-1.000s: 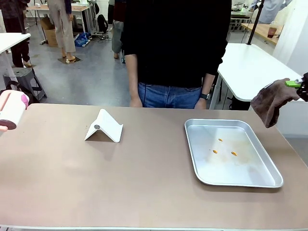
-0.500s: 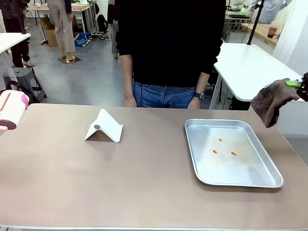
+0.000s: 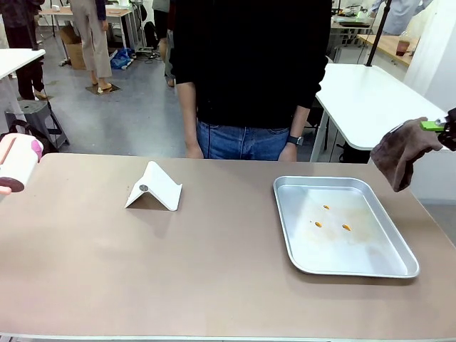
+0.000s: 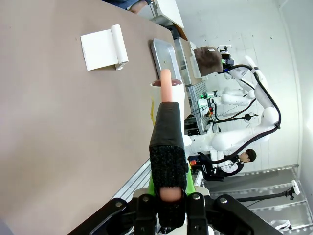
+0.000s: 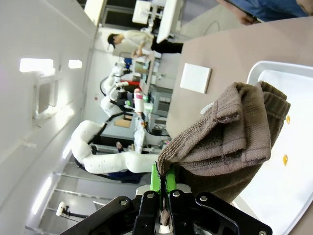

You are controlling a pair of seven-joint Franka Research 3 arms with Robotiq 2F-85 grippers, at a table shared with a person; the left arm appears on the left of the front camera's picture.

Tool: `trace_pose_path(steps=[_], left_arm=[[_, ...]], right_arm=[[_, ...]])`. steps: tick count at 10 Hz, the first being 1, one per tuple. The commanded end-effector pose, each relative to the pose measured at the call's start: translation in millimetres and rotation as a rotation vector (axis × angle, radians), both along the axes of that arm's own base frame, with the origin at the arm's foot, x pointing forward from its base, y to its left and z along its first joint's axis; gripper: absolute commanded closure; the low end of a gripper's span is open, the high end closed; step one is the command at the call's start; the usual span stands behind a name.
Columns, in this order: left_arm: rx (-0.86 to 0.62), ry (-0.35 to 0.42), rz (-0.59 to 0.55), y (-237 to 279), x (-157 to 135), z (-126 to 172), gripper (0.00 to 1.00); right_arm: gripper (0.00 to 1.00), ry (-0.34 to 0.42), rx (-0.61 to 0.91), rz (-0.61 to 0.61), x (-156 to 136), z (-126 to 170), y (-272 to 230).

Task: Clean the surface of the table.
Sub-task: Clean the area not pointed to by the person.

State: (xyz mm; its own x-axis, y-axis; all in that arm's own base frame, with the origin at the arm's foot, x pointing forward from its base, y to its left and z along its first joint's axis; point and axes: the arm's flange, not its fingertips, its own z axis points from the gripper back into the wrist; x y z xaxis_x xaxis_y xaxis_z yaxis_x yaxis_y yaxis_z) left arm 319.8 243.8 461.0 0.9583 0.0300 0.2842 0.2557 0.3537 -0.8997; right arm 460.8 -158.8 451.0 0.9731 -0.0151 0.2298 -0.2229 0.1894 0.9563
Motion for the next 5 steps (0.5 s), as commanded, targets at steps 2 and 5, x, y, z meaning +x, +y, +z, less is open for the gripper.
trace_pose_path(steps=[2,5], left_arm=[[0.003,0.001,0.010,-3,-3,3,0.78],[0.003,0.001,0.010,-3,-3,3,0.78]], right_arm=[[0.96,-0.084,-0.208,0.042,6,6,22],[0.96,-0.123,-0.580,0.130,15,-8,69]])
